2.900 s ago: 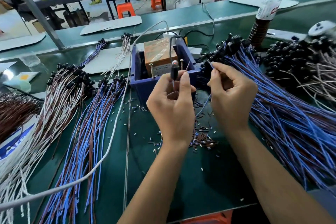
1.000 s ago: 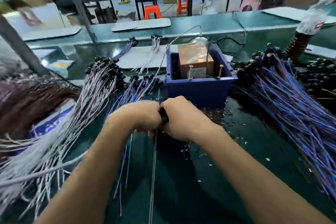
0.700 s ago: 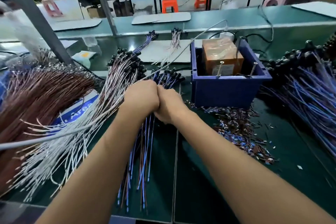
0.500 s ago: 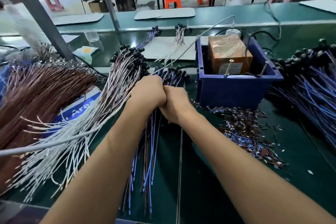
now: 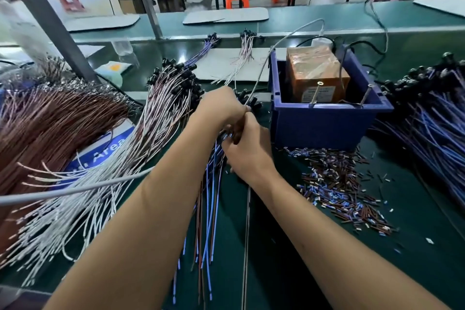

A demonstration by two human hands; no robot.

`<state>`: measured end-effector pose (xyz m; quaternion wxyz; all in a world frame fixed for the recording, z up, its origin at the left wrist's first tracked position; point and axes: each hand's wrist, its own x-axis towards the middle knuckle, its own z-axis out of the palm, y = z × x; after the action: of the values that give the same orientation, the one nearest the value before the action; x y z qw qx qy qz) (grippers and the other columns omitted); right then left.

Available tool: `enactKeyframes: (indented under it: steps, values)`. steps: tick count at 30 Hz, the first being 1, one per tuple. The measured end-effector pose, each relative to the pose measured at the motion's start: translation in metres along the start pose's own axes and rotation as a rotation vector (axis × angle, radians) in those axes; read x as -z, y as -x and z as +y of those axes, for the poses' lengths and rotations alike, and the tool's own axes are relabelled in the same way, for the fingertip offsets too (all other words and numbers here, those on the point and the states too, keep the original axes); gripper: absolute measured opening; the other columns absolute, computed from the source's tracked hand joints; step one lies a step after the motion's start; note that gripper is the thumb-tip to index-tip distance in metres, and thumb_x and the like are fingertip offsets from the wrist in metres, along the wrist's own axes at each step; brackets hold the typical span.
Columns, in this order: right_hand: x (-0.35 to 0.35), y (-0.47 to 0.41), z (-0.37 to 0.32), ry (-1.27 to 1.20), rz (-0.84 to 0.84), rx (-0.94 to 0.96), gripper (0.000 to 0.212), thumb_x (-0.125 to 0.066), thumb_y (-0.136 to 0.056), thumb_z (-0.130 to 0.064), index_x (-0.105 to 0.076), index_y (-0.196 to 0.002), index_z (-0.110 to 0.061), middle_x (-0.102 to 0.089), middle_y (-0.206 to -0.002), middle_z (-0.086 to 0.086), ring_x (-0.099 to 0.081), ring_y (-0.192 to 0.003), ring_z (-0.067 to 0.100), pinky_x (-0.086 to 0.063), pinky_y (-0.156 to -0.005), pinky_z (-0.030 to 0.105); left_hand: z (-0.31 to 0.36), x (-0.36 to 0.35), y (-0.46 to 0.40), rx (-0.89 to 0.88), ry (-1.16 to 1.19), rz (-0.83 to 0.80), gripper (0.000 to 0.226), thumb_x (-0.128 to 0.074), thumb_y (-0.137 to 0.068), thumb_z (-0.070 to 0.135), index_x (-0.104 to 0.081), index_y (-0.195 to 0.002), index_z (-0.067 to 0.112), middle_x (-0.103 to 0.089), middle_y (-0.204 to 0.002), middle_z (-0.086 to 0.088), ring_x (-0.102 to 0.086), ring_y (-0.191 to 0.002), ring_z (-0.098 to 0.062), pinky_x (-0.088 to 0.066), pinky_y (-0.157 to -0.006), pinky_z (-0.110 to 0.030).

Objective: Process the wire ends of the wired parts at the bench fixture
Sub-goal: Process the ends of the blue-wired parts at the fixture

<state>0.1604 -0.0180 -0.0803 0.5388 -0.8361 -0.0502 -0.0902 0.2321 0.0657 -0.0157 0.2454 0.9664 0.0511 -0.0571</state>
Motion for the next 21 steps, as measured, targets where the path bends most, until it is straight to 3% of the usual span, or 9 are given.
enactKeyframes:
  steps: [4, 6, 10, 13, 15, 18, 20, 21]
  values:
    - [0.001, 0.002, 0.004, -0.034, 0.013, 0.068, 0.024, -0.064, -0.09, -0.003, -0.056, -0.109, -0.015, -0.07, -0.084, 0.0, -0.069, -0.07, 0.021, -0.059, -0.06, 0.046, 0.001, 0.006, 0.004, 0.068, 0.094, -0.084, 0.044, -0.066, -0.099, 0.033, -0.06, -0.064, 0.006, -0.06, -0.043, -0.002, -0.055, -0.035, -0.014, -0.04, -0.039, -0.016]
    - [0.002, 0.003, 0.004, -0.033, 0.005, 0.088, 0.025, -0.065, -0.09, -0.003, -0.057, -0.11, -0.015, -0.069, -0.085, -0.002, -0.068, -0.073, 0.019, -0.059, -0.065, 0.045, 0.001, 0.009, 0.007, 0.084, 0.099, -0.108, 0.039, -0.064, -0.099, 0.021, -0.057, -0.065, 0.006, -0.054, -0.039, 0.0, -0.048, -0.029, -0.011, -0.033, -0.034, -0.014]
    - [0.004, 0.002, 0.003, -0.016, -0.019, 0.048, 0.021, -0.069, -0.093, -0.01, -0.05, -0.091, -0.017, -0.06, -0.072, 0.0, -0.065, -0.063, 0.022, -0.057, -0.059, 0.04, 0.001, 0.014, 0.015, 0.041, 0.052, -0.017, 0.019, -0.07, -0.094, 0.017, -0.062, -0.084, 0.003, -0.052, -0.066, -0.009, -0.046, -0.06, -0.026, -0.043, -0.05, -0.036]
    - [0.006, -0.001, 0.001, 0.031, -0.006, 0.016, 0.023, -0.072, -0.095, -0.024, -0.054, -0.084, -0.015, -0.059, -0.069, -0.002, -0.054, -0.056, 0.01, -0.044, -0.052, 0.022, 0.0, 0.019, 0.022, -0.006, 0.15, 0.057, 0.033, -0.068, -0.098, 0.026, -0.064, -0.072, 0.007, -0.061, -0.071, -0.008, -0.053, -0.072, -0.025, -0.048, -0.066, -0.035]
    - [0.01, -0.001, -0.002, 0.028, -0.078, 0.03, 0.02, -0.067, -0.099, -0.032, -0.064, -0.088, -0.015, -0.061, -0.069, -0.001, -0.049, -0.055, 0.009, -0.041, -0.054, 0.023, 0.003, 0.024, 0.03, -0.056, 0.262, 0.099, 0.032, -0.063, -0.102, 0.028, -0.073, -0.079, 0.009, -0.067, -0.076, -0.006, -0.057, -0.074, -0.023, -0.051, -0.076, -0.036]
    - [0.017, 0.005, -0.008, -0.123, -0.222, 0.066, 0.033, -0.055, -0.108, -0.034, -0.073, -0.087, -0.015, -0.052, -0.055, -0.01, -0.036, -0.047, 0.006, -0.033, -0.05, 0.022, 0.018, 0.035, 0.047, -0.187, 0.552, 0.245, 0.031, -0.056, -0.106, 0.033, -0.07, -0.087, 0.013, -0.065, -0.073, -0.002, -0.058, -0.063, -0.014, -0.05, -0.071, -0.031]
    - [0.025, 0.009, -0.017, -0.316, -0.261, 0.084, 0.04, -0.05, -0.111, -0.029, -0.072, -0.085, -0.009, -0.053, -0.062, -0.011, -0.039, -0.049, 0.002, -0.033, -0.052, 0.014, 0.028, 0.044, 0.057, -0.272, 0.78, 0.403, 0.033, -0.052, -0.107, 0.036, -0.067, -0.098, 0.008, -0.064, -0.074, 0.001, -0.058, -0.059, -0.008, -0.051, -0.061, -0.024]
    - [0.029, 0.01, -0.022, -0.388, -0.271, 0.094, 0.04, -0.048, -0.112, -0.026, -0.069, -0.083, -0.008, -0.059, -0.072, -0.003, -0.045, -0.056, 0.0, -0.036, -0.057, 0.012, 0.032, 0.049, 0.061, -0.291, 0.9, 0.438, 0.035, -0.05, -0.107, 0.037, -0.065, -0.105, 0.005, -0.062, -0.074, 0.001, -0.058, -0.057, -0.007, -0.05, -0.057, -0.022]
